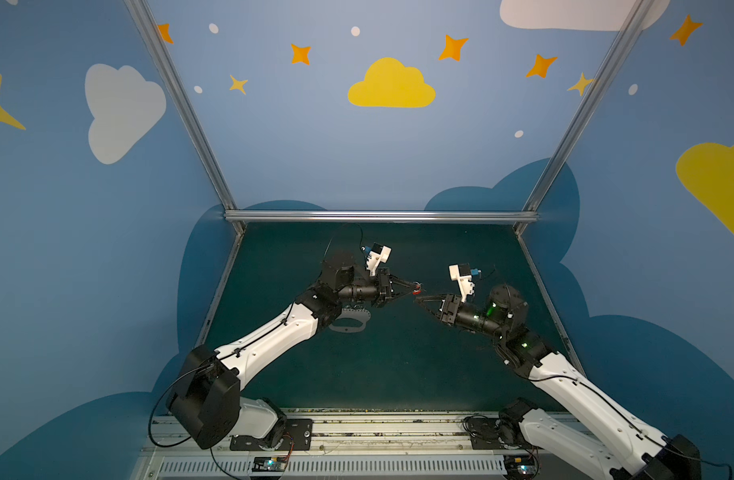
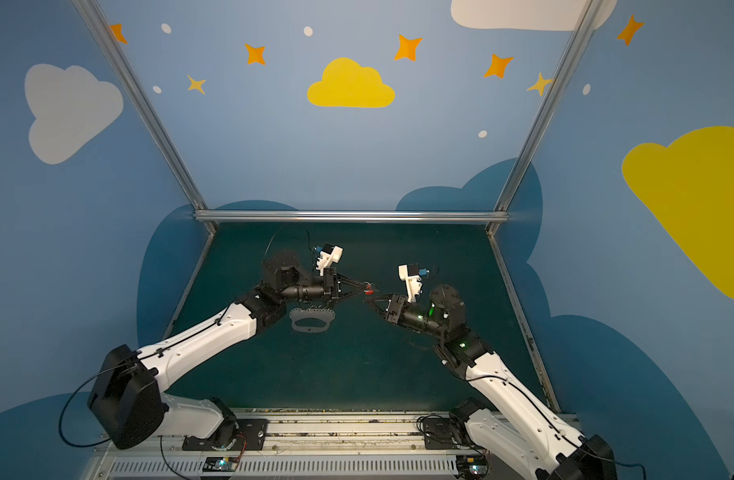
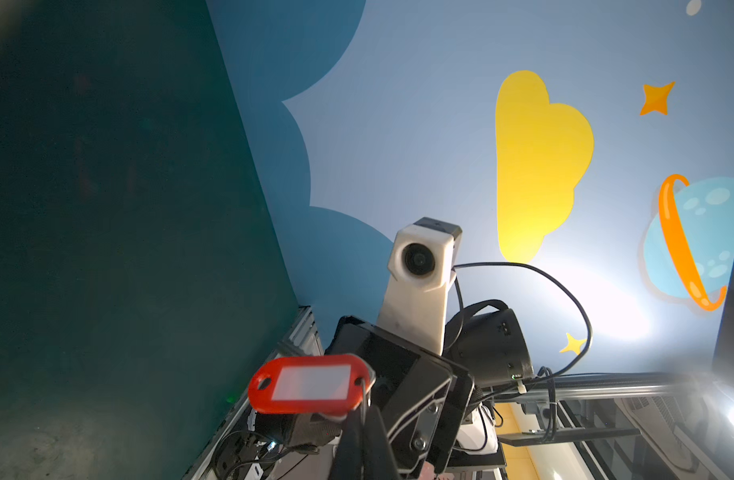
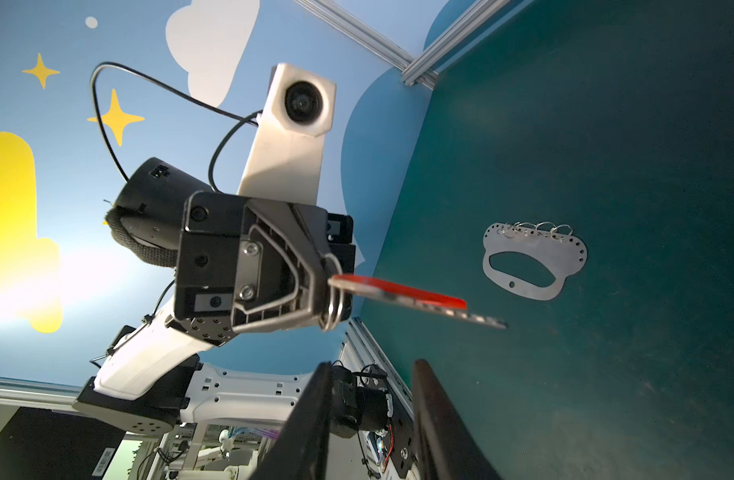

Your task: Put the keys on the keyring

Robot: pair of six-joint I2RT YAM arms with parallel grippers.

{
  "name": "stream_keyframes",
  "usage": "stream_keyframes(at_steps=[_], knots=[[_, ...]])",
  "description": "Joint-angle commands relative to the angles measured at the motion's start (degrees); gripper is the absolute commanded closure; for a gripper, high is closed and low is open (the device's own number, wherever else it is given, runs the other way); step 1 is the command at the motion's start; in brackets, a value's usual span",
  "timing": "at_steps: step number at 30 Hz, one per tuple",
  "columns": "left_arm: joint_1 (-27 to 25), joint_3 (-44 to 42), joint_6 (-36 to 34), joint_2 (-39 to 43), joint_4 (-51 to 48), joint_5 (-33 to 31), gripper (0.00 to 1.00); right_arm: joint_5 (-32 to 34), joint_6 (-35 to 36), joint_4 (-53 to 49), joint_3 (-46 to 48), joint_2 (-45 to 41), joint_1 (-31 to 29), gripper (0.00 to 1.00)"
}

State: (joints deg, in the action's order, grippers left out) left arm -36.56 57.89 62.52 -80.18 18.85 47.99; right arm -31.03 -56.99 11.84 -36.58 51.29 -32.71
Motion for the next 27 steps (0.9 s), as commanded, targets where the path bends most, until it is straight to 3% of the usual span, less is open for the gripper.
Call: stream_keyframes(at_steps=[1, 12, 20, 22, 27], knots=[[-0.54, 0.65, 0.76, 0.17, 3.19, 1.34, 0.96, 1.5, -2.58, 8.06, 1.29, -1.23, 0.36, 0.65], [-0.67, 0.47, 0.75, -0.32, 3.71, 2.21, 0.96, 1.45, -3.62, 10.03, 0.09, -1.54, 1.6, 0.68], [-1.06, 0.73, -0.44, -0.81, 2.08, 1.95, 0.95, 0.46, -3.43, 10.03, -0.93, -0.64, 1.9, 0.85], [-1.06, 0.74, -0.82, -0.86, 1.38, 1.74, 0.91, 0.36, -2.72, 8.96, -1.5, -0.75, 1.95, 0.88], [-0.78, 0.09, -1.37, -1.12, -0.54, 0.58, 0.68, 0.18, 2.32, -2.27, -6.09, -0.25, 2.21, 0.93]])
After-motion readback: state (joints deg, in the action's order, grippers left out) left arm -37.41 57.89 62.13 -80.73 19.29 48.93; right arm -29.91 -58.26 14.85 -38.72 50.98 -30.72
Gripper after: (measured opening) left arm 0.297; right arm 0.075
